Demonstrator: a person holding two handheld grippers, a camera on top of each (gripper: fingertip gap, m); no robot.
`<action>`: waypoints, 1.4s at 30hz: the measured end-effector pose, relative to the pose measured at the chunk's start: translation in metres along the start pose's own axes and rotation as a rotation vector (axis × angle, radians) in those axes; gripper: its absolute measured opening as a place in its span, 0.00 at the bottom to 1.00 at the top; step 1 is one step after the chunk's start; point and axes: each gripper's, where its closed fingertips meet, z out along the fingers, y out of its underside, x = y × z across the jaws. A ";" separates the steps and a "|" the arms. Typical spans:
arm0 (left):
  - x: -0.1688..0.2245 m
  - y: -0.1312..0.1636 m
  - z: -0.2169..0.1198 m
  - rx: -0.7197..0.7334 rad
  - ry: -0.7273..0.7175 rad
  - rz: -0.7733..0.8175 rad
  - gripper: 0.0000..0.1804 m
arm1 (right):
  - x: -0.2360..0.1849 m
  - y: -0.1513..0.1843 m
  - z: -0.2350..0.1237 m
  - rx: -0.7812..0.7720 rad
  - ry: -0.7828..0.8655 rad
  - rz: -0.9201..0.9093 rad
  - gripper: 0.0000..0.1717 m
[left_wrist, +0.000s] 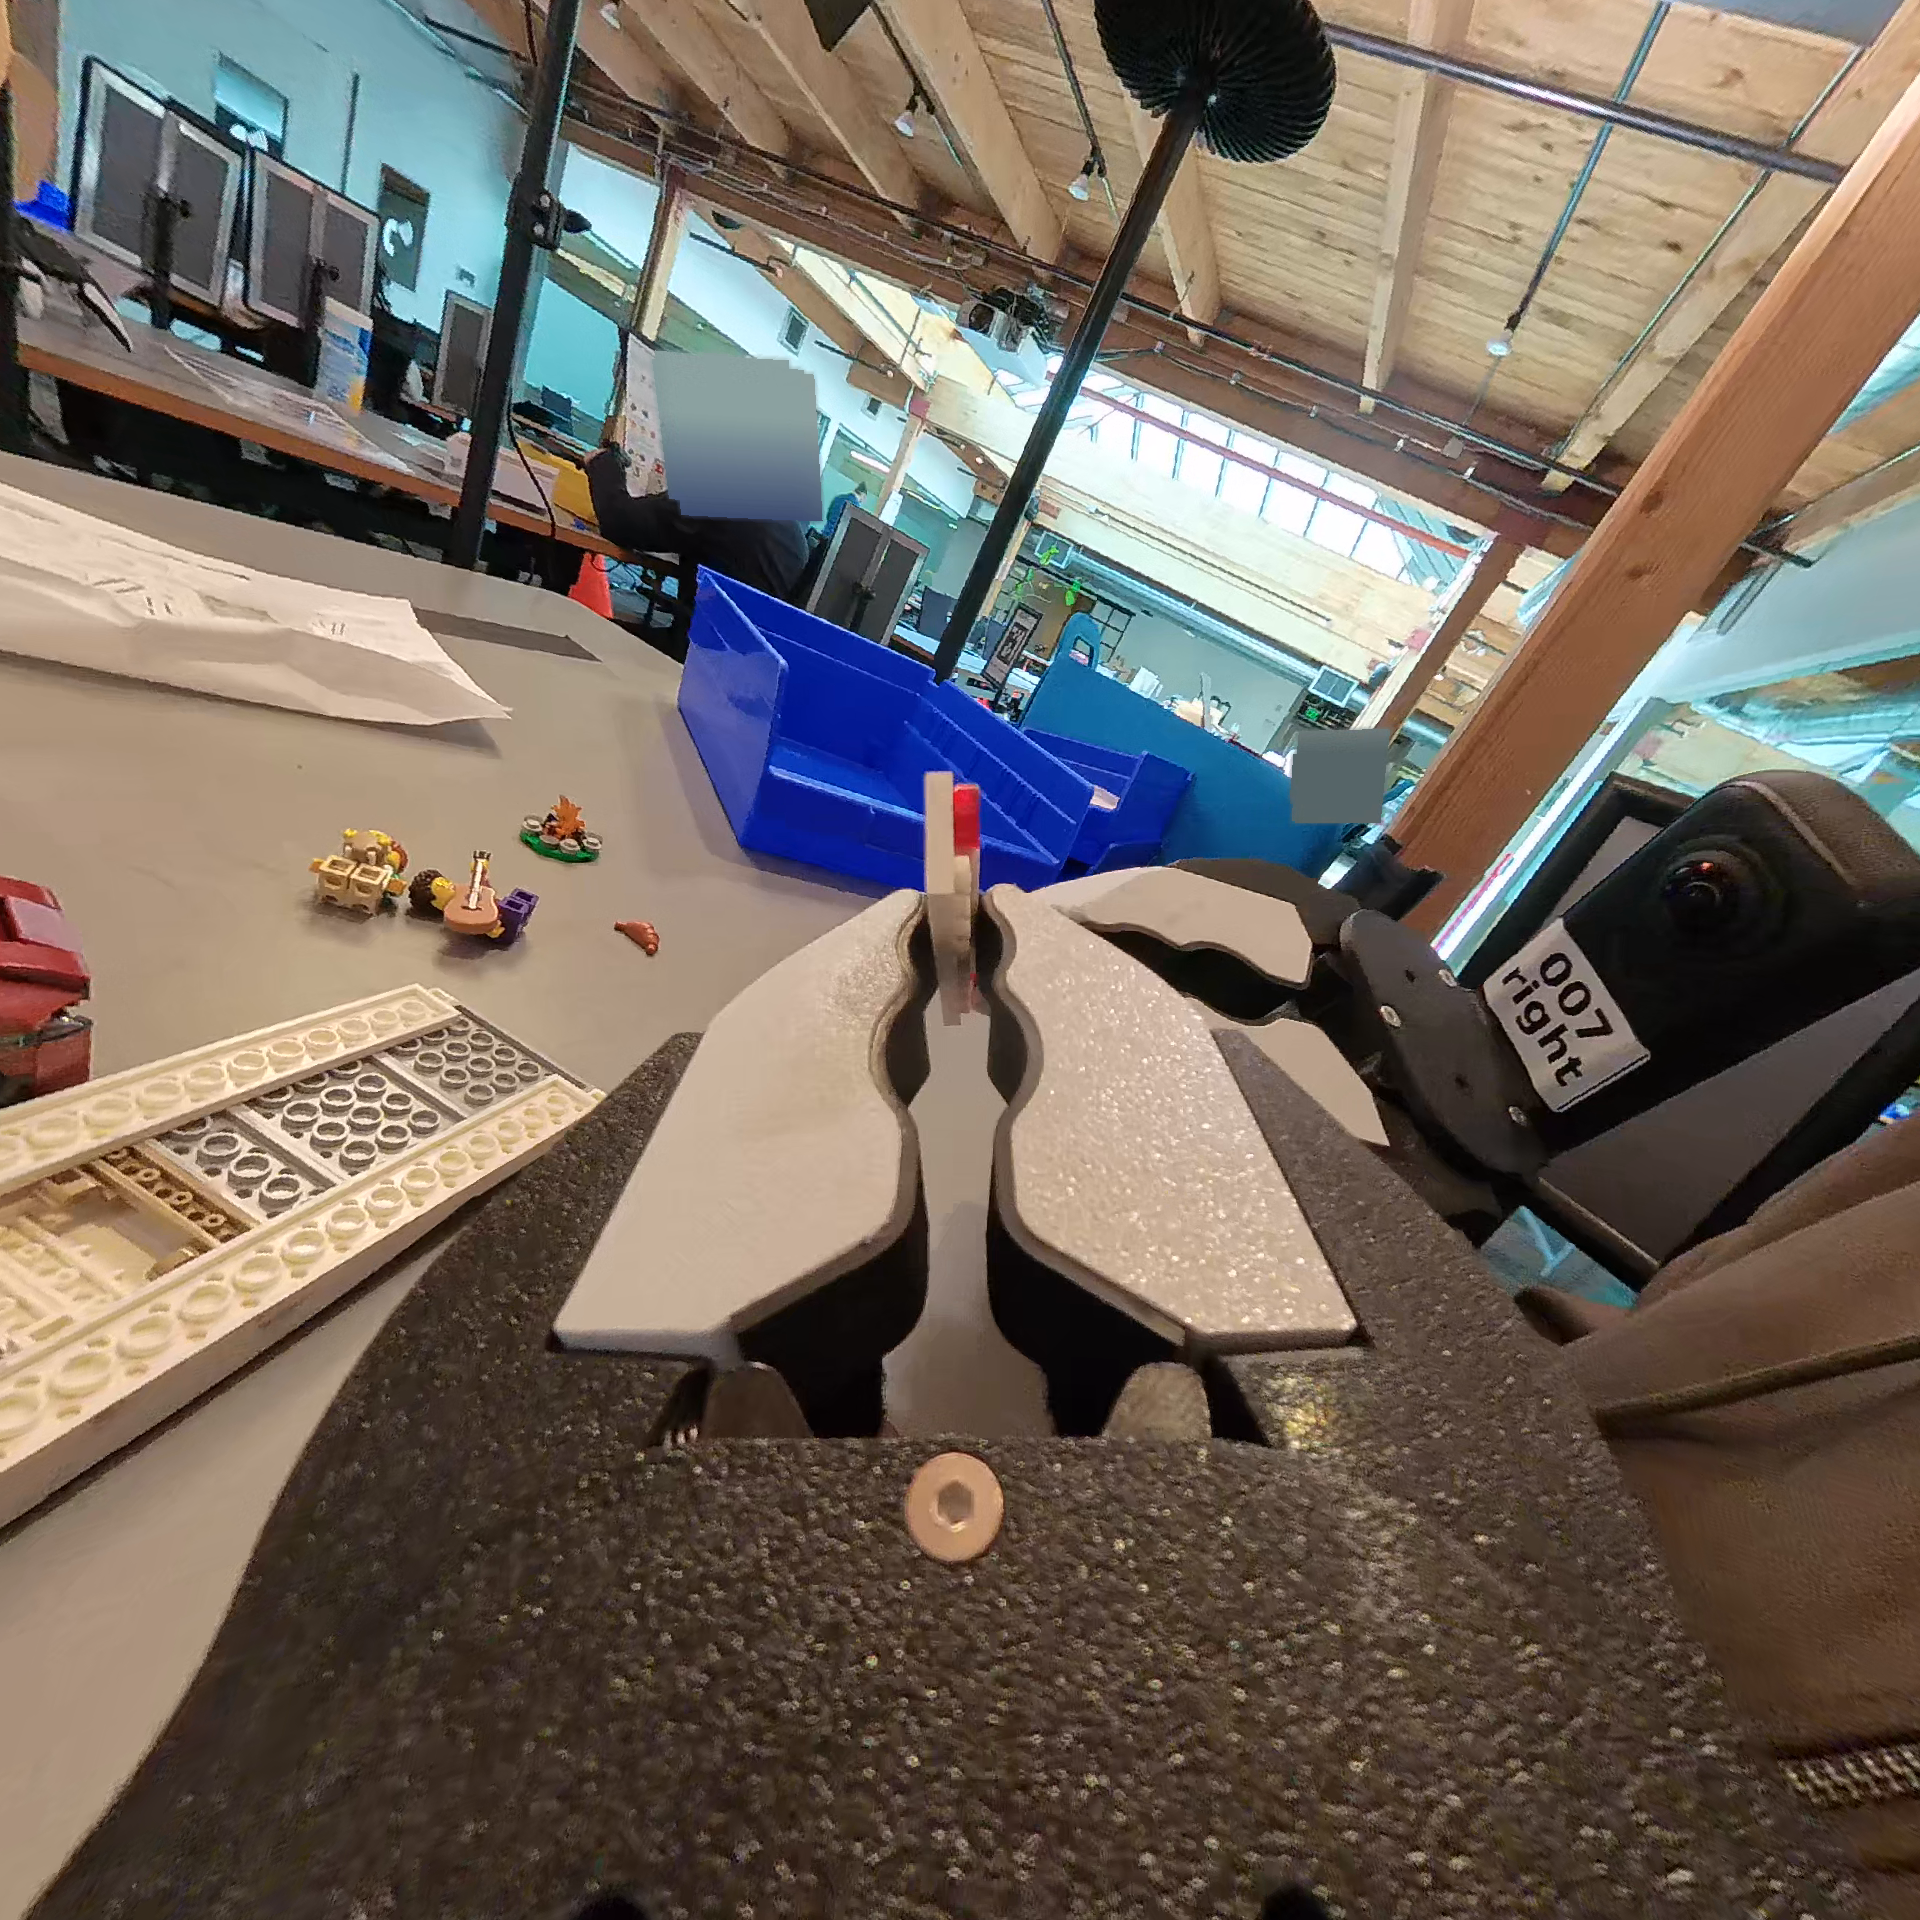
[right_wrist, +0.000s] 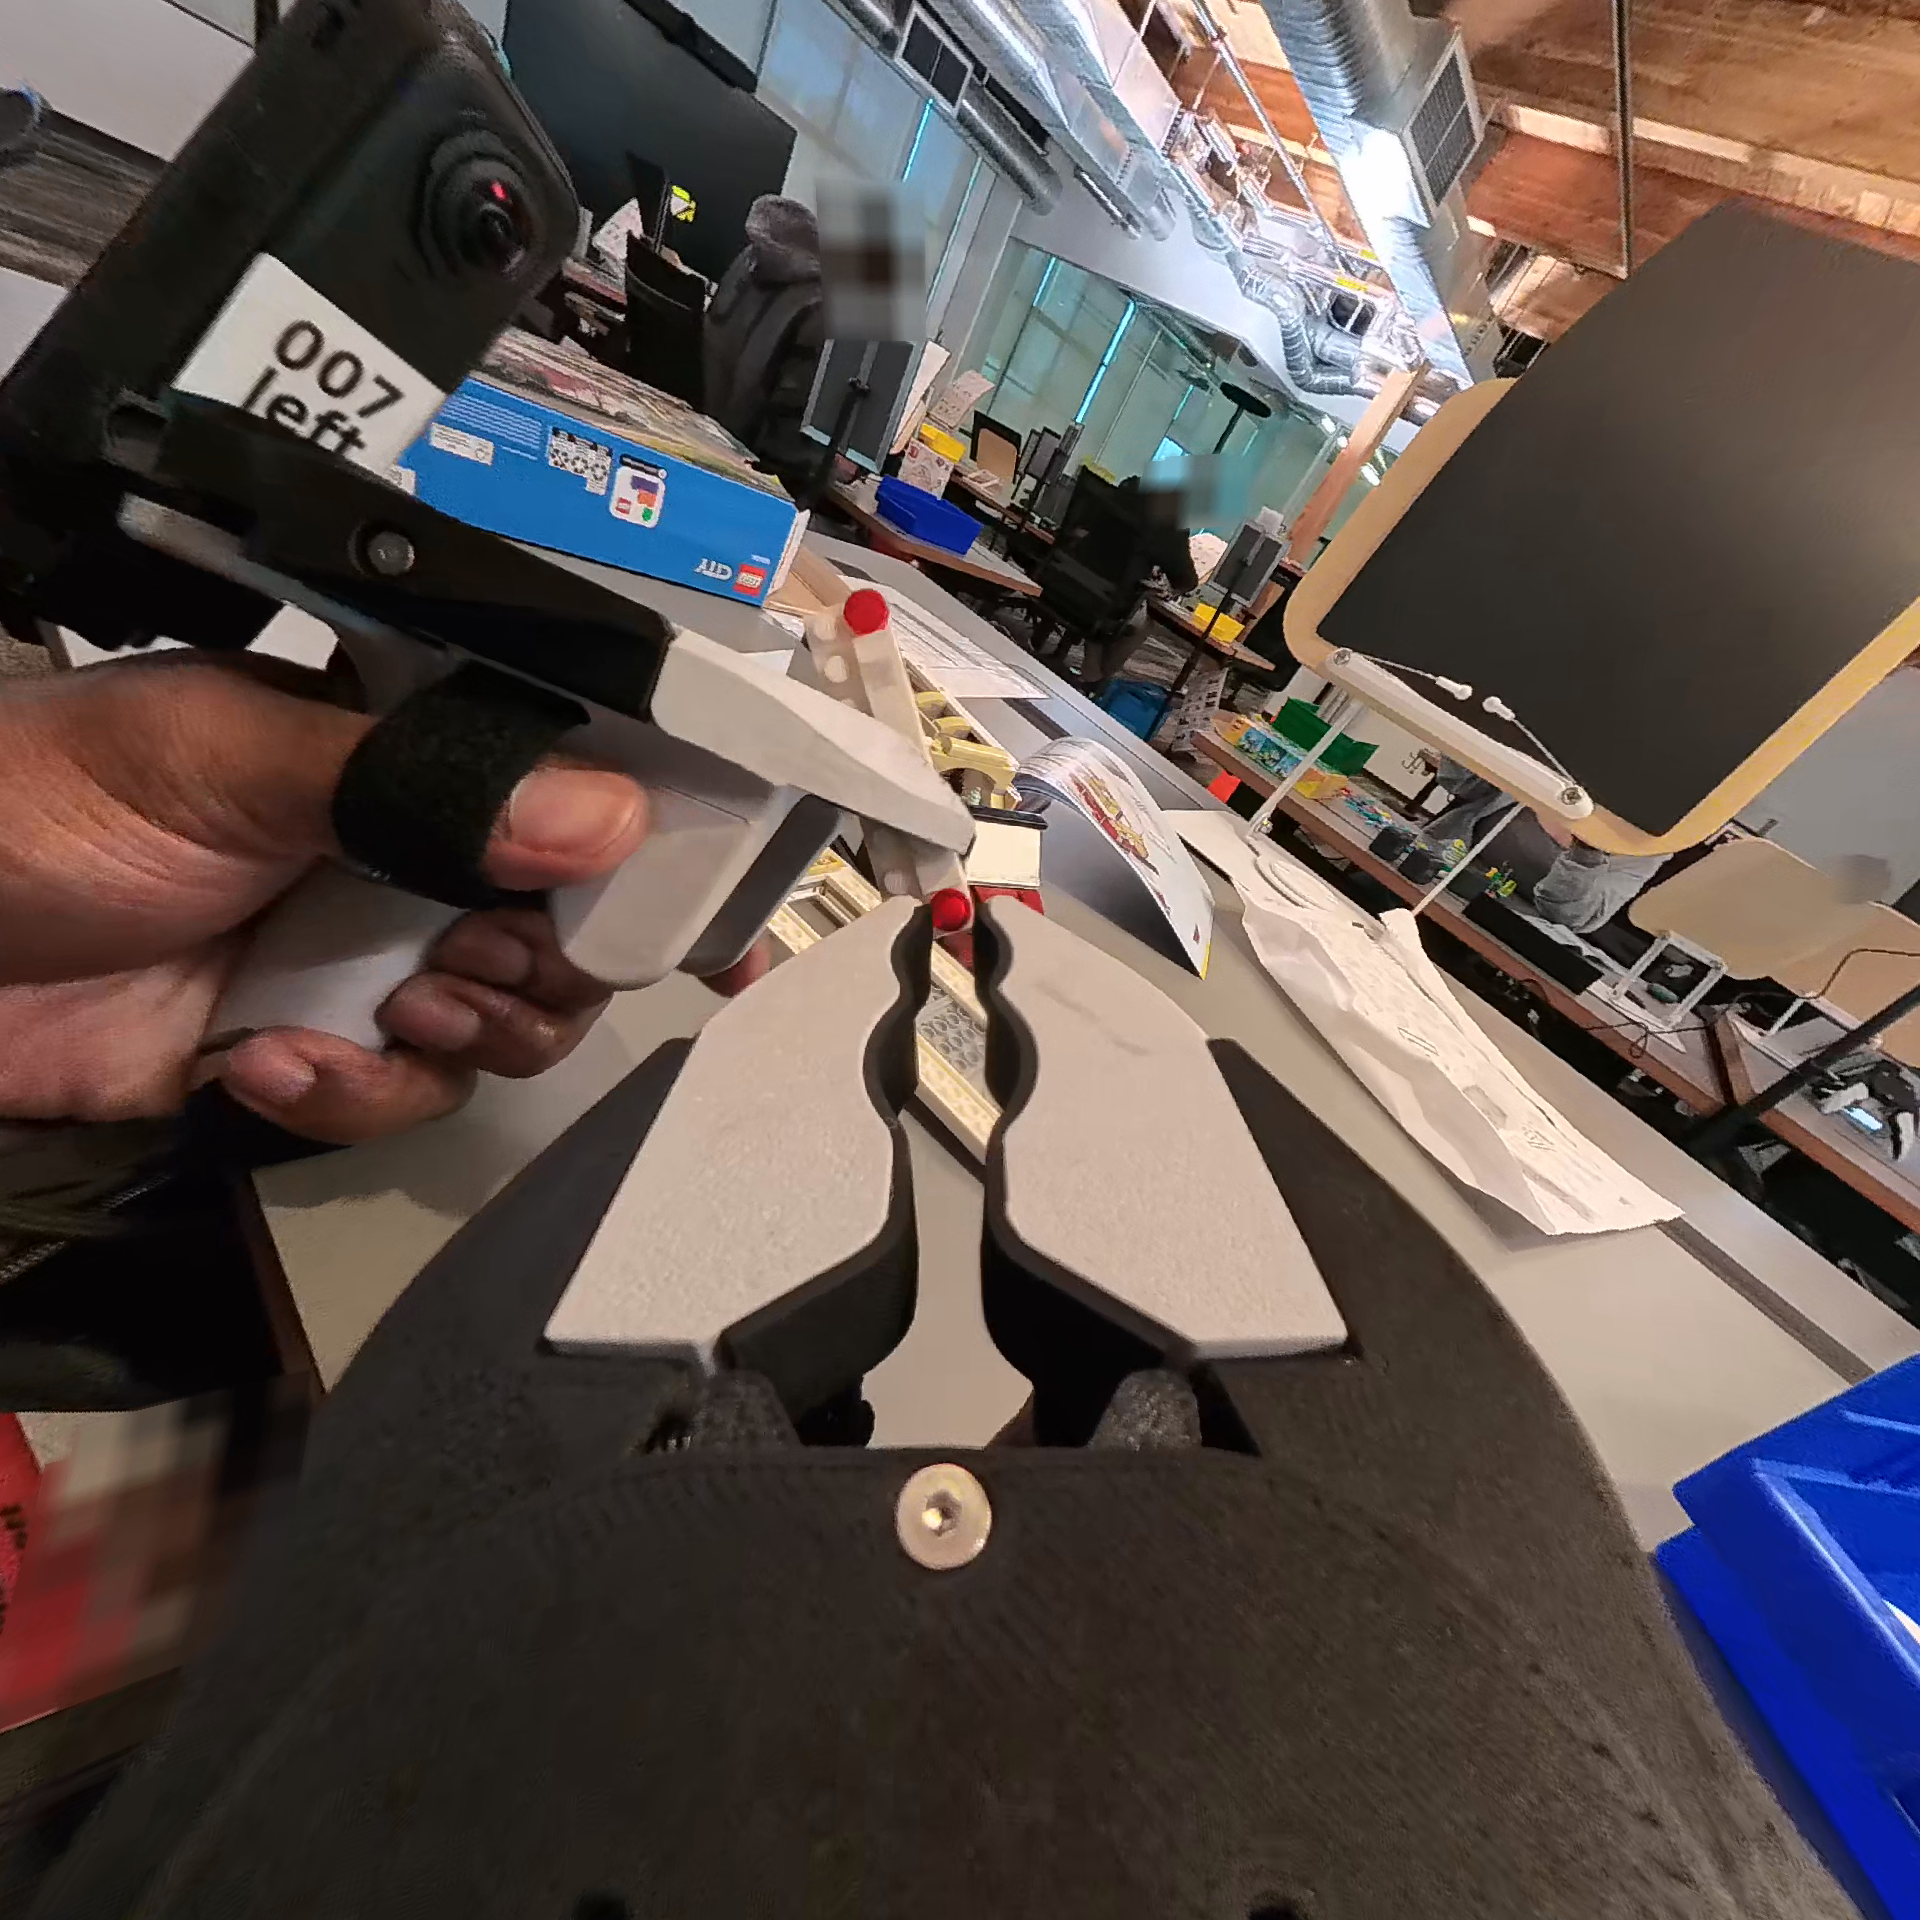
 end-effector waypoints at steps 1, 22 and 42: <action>0.000 0.000 0.000 0.002 -0.006 0.014 0.04 | 0.000 0.000 0.000 -0.001 0.002 -0.005 0.04; 0.006 0.000 0.000 -0.005 -0.023 0.104 0.04 | -0.001 -0.002 -0.001 0.001 -0.017 0.066 0.06; 0.012 0.000 -0.003 -0.017 0.091 0.041 0.04 | -0.005 -0.006 -0.004 -0.010 -0.067 0.050 0.05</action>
